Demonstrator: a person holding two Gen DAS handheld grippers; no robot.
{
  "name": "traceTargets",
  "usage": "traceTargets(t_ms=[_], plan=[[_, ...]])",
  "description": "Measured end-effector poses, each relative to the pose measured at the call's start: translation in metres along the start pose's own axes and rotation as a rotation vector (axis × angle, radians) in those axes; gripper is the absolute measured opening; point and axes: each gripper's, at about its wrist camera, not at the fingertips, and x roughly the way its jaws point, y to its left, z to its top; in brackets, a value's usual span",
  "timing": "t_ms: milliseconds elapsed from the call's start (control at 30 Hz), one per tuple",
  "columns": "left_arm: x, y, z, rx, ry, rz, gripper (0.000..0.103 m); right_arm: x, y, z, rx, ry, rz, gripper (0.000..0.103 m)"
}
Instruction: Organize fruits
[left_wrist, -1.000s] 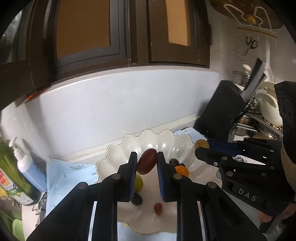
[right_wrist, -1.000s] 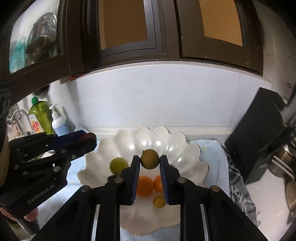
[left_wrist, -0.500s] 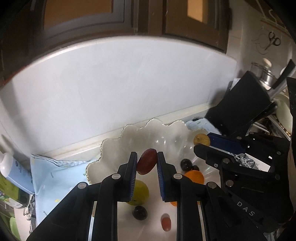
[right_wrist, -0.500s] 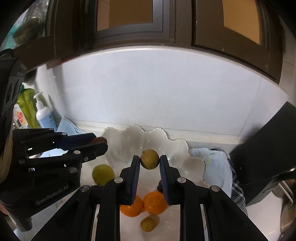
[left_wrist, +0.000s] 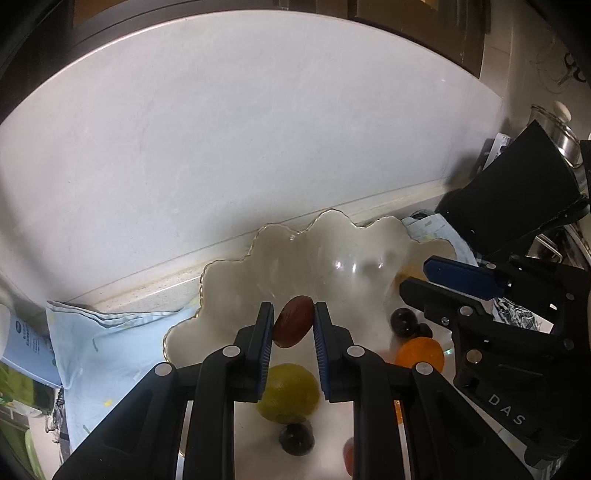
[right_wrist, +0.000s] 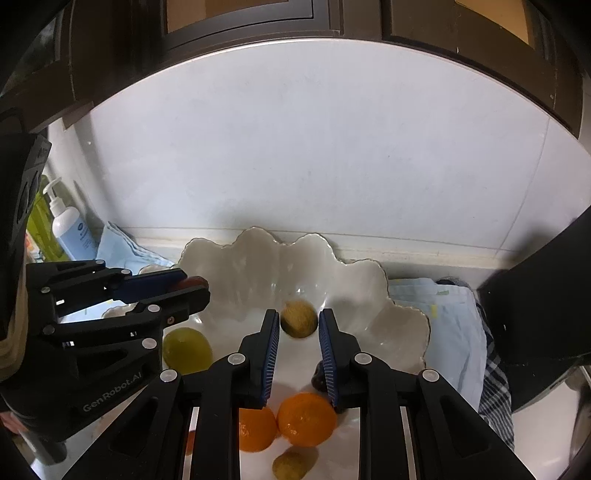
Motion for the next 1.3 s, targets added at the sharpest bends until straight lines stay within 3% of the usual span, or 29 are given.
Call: traceTargets(t_ms=[67, 133, 233, 433, 633, 733, 867, 933, 1300], plan=[[0.001, 0.001, 0.001, -0.007, 0.006, 0.003, 0.026, 0.002, -0.002, 0.001, 0.009, 0.007, 0.007, 0.026], [0.0, 0.002, 0.002, -0.008, -0.002, 0.016, 0.035, 0.003, -0.002, 0.002, 0.014, 0.011, 0.003, 0.032], [-0.003, 0.0, 0.004, 0.003, -0.013, 0.04, 0.044, 0.003, -0.003, 0.001, 0.014, 0.011, -0.013, 0.032], [-0.023, -0.001, -0.001, 0.012, -0.04, 0.105, 0.05, -0.011, -0.001, -0.002, 0.014, -0.002, -0.034, 0.032], [-0.069, -0.002, -0.019, 0.005, -0.124, 0.161, 0.055, -0.045, 0.008, -0.013, 0.008, -0.043, -0.041, 0.033], [-0.094, -0.004, -0.032, -0.009, -0.163, 0.18, 0.062, -0.067, 0.013, -0.019, 0.019, -0.075, -0.041, 0.046], [-0.129, -0.002, -0.055, -0.043, -0.223, 0.215, 0.071, -0.099, 0.025, -0.032, 0.025, -0.132, -0.049, 0.054], [-0.141, -0.002, -0.065, -0.057, -0.24, 0.225, 0.081, -0.114, 0.032, -0.041, 0.026, -0.16, -0.062, 0.061], [-0.212, 0.006, -0.127, -0.023, -0.343, 0.237, 0.097, -0.186, 0.089, -0.095, 0.028, -0.29, -0.163, 0.074]])
